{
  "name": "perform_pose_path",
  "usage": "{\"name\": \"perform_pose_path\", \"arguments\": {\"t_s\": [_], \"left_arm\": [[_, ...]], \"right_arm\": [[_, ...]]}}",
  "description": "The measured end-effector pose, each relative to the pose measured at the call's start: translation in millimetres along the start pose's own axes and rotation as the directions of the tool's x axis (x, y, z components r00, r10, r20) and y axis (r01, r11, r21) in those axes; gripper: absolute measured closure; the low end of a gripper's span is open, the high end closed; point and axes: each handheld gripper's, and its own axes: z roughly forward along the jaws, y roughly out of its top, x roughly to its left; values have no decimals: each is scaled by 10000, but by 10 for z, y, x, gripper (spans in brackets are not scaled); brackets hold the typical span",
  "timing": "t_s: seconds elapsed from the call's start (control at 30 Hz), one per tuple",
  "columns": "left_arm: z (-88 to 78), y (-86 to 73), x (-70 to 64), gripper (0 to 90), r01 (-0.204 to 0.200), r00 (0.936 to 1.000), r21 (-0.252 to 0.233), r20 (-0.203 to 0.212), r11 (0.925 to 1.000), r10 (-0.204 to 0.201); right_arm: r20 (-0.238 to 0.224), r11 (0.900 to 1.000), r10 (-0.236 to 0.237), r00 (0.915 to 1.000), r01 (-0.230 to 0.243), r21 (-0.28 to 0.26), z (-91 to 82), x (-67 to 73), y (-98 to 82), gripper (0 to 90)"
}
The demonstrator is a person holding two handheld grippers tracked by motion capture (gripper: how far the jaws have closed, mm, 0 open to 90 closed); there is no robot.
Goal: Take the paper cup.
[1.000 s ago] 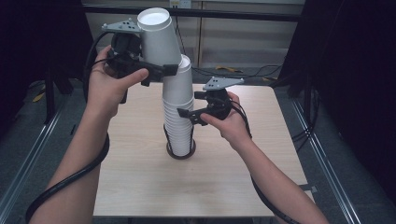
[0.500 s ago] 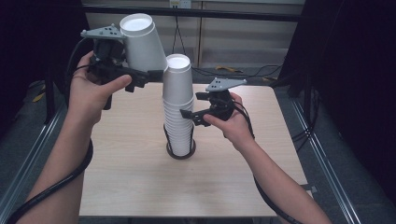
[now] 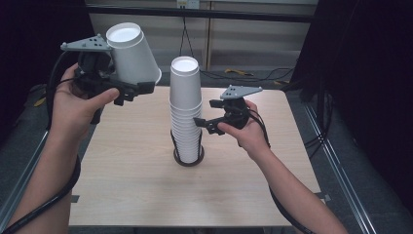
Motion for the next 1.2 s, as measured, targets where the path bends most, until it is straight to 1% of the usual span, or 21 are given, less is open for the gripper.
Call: {"name": "perform_pose_path", "arguments": {"t_s": [0.07,0.1,0.2,0.23,0.33,0.4,0.47,0.5,0.53,0.63,0.7,0.73,0.77,0.8,0.87,0.97,1.0,1.07,1.13,1.17,1.2], "left_arm": [[-19,-73,21,104,61,9999,116,-98,9999,-60],[-30,-105,32,105,79,9998,98,-165,9999,-77],[-48,-147,47,108,88,9999,191,-140,9998,-86],[-61,-198,64,110,144,9997,255,-197,9996,-139],[-72,-279,81,114,167,9994,392,-296,9991,-155],[-73,-301,84,117,106,9994,472,-321,9988,-91],[-70,-367,77,120,69,9991,659,-421,9978,-42],[-70,-367,77,122,69,9991,659,-421,9978,-42],[-69,-411,74,123,102,9990,723,-433,9973,-71],[-60,-460,70,128,50,9990,832,-436,9965,-13],[-41,-533,64,131,27,9990,1005,-447,9949,18],[-41,-533,64,132,27,9990,1005,-447,9949,18],[-32,-591,68,133,36,9988,1128,-492,9936,20],[-32,-591,68,134,36,9988,1128,-492,9936,20],[-26,-638,74,135,130,9990,1152,-436,9933,-81],[-29,-701,76,137,108,9988,1389,-480,9902,-41],[-33,-745,70,138,124,9988,1498,-482,9886,-52],[-42,-787,66,139,114,9990,1670,-437,9859,-42],[-41,-804,57,140,166,9990,1713,-442,9851,-92],[-48,-842,44,140,36,9988,1897,-476,9818,56],[-48,-842,44,140,36,9988,1897,-476,9818,56]], "right_arm": [[30,10000,-34,10000,34,54,-6,-4,-15,133],[29,10000,-55,10000,55,50,-12,-6,-22,133],[11,10000,-64,10000,64,74,-38,-14,-41,133],[31,9999,-79,10000,79,90,-52,-20,-51,133],[46,10000,40,10000,-40,23,-83,-34,-82,133],[26,10000,65,10000,-66,53,-98,-41,-114,133],[55,9999,80,10000,-80,101,-110,-50,-146,134],[55,9999,80,10000,-80,101,-110,-50,-146,134],[41,9999,117,9999,-118,105,-123,-59,-176,134],[33,9998,141,9999,-141,135,-148,-70,-213,134],[57,9998,151,9999,-152,108,-164,-77,-235,134],[57,9998,151,9999,-152,108,-164,-77,-235,134],[23,9998,191,9998,-191,90,-189,-81,-264,134],[8,9998,199,9998,-200,73,-196,-85,-277,134],[20,9997,243,9997,-243,88,-211,-89,-305,134],[-23,9995,288,9996,-287,99,-227,-96,-349,134],[-58,9995,307,9995,-306,79,-230,-97,-360,134],[-83,9995,304,9995,-303,99,-242,-101,-394,134],[-105,9994,329,9994,-327,151,-249,-103,-420,134],[-117,9993,336,9994,-334,161,-254,-106,-437,134],[-132,9993,340,9993,-338,162,-257,-108,-447,134]]}}
